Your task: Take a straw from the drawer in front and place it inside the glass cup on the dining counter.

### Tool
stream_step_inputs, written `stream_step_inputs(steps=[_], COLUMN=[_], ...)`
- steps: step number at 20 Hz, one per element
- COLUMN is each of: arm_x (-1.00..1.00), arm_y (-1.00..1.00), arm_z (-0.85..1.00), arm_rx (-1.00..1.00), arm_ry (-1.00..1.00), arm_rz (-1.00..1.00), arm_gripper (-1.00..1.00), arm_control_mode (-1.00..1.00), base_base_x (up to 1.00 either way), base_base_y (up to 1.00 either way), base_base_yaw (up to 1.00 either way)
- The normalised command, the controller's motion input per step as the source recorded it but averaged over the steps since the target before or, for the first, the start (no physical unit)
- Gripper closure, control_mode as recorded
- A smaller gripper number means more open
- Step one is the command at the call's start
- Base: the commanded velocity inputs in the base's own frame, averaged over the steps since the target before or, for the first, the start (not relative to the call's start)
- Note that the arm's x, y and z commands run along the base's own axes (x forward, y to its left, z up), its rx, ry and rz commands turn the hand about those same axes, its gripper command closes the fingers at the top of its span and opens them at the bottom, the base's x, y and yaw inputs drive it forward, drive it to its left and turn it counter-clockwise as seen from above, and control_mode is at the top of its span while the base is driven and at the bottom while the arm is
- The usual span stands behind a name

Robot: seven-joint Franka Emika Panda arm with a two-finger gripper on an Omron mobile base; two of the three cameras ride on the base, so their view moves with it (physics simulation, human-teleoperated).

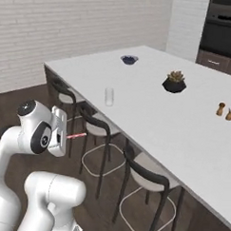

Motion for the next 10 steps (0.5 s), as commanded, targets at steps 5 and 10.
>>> stream_step_inputs(steps=[5, 10], arm_x=[0.0, 0.0], arm_y=[0.0, 0.0], arm_z=[0.0, 0.0], arm_rx=[0.0, 0.0], arm_ry=[0.0, 0.0], arm_rz=[0.0, 0.0], arm_gripper=[1.0, 1.0], arm_control_mode=[1.0, 1.0], base_base_x=[0.27, 0.48], base_base_y=[0.85, 0.67], base_base_yaw=[-0.41, -0.42])
